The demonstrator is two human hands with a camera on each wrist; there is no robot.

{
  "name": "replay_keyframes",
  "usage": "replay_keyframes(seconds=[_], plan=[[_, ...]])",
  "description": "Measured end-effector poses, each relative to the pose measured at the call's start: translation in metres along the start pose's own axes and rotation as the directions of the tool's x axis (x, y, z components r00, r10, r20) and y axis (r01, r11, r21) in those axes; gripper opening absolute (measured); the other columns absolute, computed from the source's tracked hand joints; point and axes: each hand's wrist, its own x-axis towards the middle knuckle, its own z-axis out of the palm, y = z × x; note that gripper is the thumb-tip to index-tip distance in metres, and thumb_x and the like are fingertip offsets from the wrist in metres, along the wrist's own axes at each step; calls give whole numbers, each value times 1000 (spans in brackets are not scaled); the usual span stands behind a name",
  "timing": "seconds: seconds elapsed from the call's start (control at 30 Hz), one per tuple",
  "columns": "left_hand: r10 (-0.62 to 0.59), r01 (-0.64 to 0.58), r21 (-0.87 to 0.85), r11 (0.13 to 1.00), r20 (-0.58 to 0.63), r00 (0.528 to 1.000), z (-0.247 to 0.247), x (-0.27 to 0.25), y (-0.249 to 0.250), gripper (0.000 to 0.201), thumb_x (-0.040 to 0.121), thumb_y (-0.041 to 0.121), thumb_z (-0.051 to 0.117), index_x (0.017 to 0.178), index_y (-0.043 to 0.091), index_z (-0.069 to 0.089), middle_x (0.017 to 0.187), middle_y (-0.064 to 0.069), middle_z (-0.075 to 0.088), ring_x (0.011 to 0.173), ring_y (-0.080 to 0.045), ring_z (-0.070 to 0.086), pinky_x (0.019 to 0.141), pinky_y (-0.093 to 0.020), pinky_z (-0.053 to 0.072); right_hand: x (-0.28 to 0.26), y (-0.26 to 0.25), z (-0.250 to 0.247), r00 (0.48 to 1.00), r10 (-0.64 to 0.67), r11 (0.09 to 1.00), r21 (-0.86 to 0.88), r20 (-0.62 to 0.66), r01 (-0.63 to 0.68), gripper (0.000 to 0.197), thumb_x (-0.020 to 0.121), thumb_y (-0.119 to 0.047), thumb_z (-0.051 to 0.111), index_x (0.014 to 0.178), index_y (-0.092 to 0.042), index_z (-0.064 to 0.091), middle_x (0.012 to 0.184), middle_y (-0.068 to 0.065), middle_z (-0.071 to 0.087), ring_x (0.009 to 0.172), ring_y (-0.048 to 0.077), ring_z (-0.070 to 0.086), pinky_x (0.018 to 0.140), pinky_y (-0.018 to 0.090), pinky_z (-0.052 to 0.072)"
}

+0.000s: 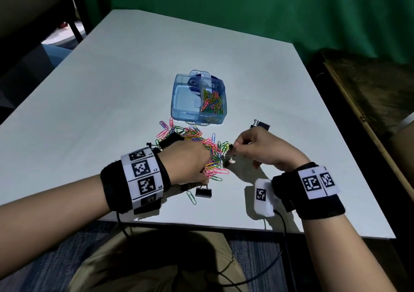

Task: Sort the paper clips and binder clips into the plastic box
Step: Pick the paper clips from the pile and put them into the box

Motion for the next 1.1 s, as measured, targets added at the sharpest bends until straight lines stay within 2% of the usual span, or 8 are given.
replay_keyframes(seconds=[0.17,0.27,0.43,0.53,0.8,0.93,1.0,1.1], plan=[[-42,41,-38,998,-24,999,5,1,8,27,87,35,58,96,10,58,105,-10,62,102,-29,57,76,-34,42,14,22,-9,978,94,988,-102,-188,-114,16,79,-13,65,67,-6,56,58,11,42,50,22,39,48,27,36],[-65,63,-25,998,-66,996,4,3,12,17,89,25,54,96,9,58,105,-10,61,103,-29,57,70,-32,36,13,19,3,958,95,943,-283,-271,-173,29,75,-27,73,64,-9,53,58,4,50,59,23,51,55,28,38],[-91,87,-87,992,-53,994,4,5,11,15,85,19,57,97,10,56,104,-10,59,102,-27,56,70,-31,33,-15,-15,53,999,43,876,-480,-29,-52,49,68,-53,75,62,-17,42,63,0,47,69,24,50,52,29,32],[-77,73,-138,988,-19,997,6,7,4,19,82,19,61,98,10,55,105,-10,60,101,-27,55,69,-28,29,-23,-28,79,997,-18,841,-537,79,58,43,68,-57,73,72,-22,48,74,-3,51,74,21,49,60,29,37],[-123,125,-188,974,20,992,5,8,-8,21,77,16,68,93,9,57,98,-11,62,96,-28,58,67,-29,32,-21,-29,80,998,-33,781,-623,48,56,24,78,-26,68,97,-14,60,91,7,57,93,30,60,62,30,38],[-147,154,-195,969,47,988,4,8,-10,24,74,16,71,79,15,48,77,-5,50,91,-28,58,66,-28,34,-23,-30,74,999,-26,810,-585,42,46,29,83,-44,63,79,-19,49,74,0,44,86,29,56,64,31,36],[-151,159,-214,964,56,987,2,8,-10,18,71,15,71,79,14,54,70,1,45,84,-25,57,64,-27,35,-23,-35,78,999,-16,817,-575,43,38,41,83,-53,60,69,-18,44,75,1,45,84,29,55,65,31,37],[-156,163,-312,936,48,987,-2,7,-16,16,69,15,74,83,13,66,74,-1,58,77,-21,55,64,-26,39,-21,-41,86,999,-24,806,-590,34,39,41,81,-55,62,72,-18,46,86,6,55,90,29,56,67,31,36]])
